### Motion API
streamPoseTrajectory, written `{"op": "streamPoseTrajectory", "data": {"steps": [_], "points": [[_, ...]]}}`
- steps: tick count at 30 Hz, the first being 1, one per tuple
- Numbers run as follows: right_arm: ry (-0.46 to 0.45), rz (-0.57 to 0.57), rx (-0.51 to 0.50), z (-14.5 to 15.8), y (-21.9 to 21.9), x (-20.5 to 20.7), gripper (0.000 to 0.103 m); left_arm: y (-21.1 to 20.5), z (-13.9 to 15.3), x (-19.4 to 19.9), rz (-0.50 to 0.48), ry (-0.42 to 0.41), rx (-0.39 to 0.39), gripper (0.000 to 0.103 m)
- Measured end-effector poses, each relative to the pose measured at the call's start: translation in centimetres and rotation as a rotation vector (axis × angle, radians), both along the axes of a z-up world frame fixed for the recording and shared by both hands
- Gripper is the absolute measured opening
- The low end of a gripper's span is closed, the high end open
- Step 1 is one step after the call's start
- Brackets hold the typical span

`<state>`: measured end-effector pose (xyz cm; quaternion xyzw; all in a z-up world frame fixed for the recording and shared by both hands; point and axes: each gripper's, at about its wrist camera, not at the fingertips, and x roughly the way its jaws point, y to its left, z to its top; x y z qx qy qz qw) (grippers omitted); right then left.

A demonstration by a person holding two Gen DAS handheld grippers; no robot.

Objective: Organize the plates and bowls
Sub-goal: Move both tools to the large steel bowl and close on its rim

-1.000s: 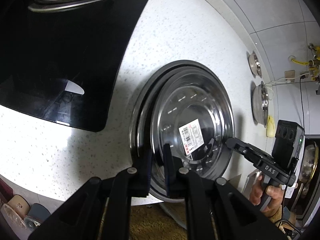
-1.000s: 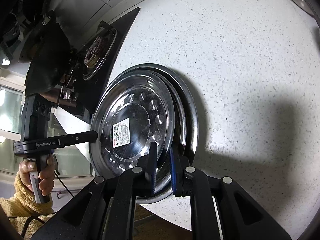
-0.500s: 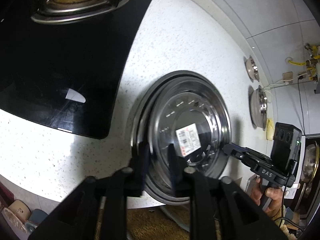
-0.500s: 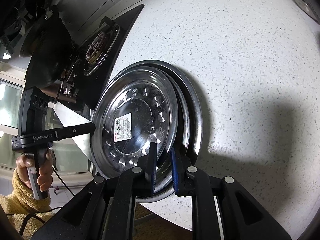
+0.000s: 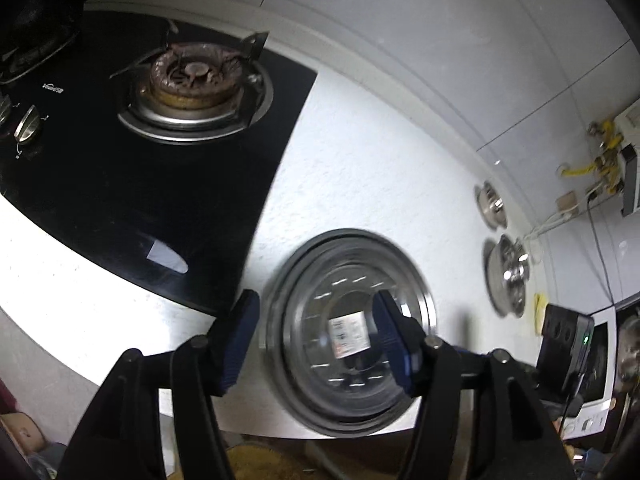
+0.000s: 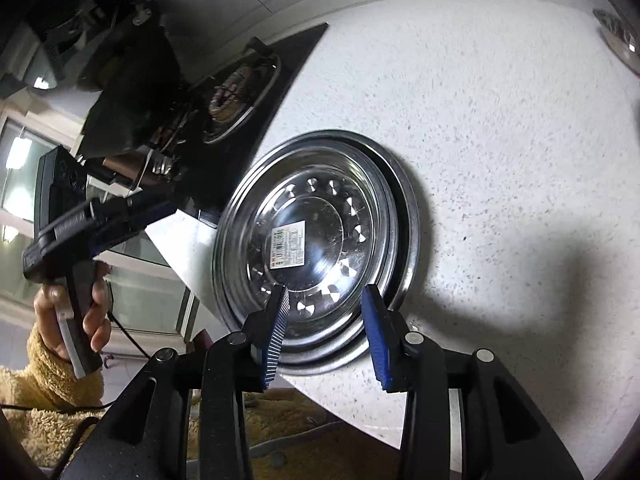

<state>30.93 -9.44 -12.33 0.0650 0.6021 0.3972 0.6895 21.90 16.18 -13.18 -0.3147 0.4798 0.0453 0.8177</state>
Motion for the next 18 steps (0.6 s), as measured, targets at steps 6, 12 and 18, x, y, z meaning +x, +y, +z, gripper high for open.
{"op": "streamPoseTrajectory", "data": {"steps": [6, 12, 18], "points": [[-0.065, -0.094, 0.036, 2.6, -5.5, 1.1, 0.04, -5.7, 2.0, 1.4, -0.073, -0.046, -0.04, 0.059], [-0.179, -0.311, 0.026, 5.9, -15.0, 4.8, 0.049, -14.9, 3.8, 5.9, -0.217, -0.089, -0.118, 0.059], [-0.27, -0.536, -0.143, 6.7, -25.8, 10.2, 0.055, -25.5, 2.2, 14.5, -0.322, -0.056, -0.131, 0.059]]}}
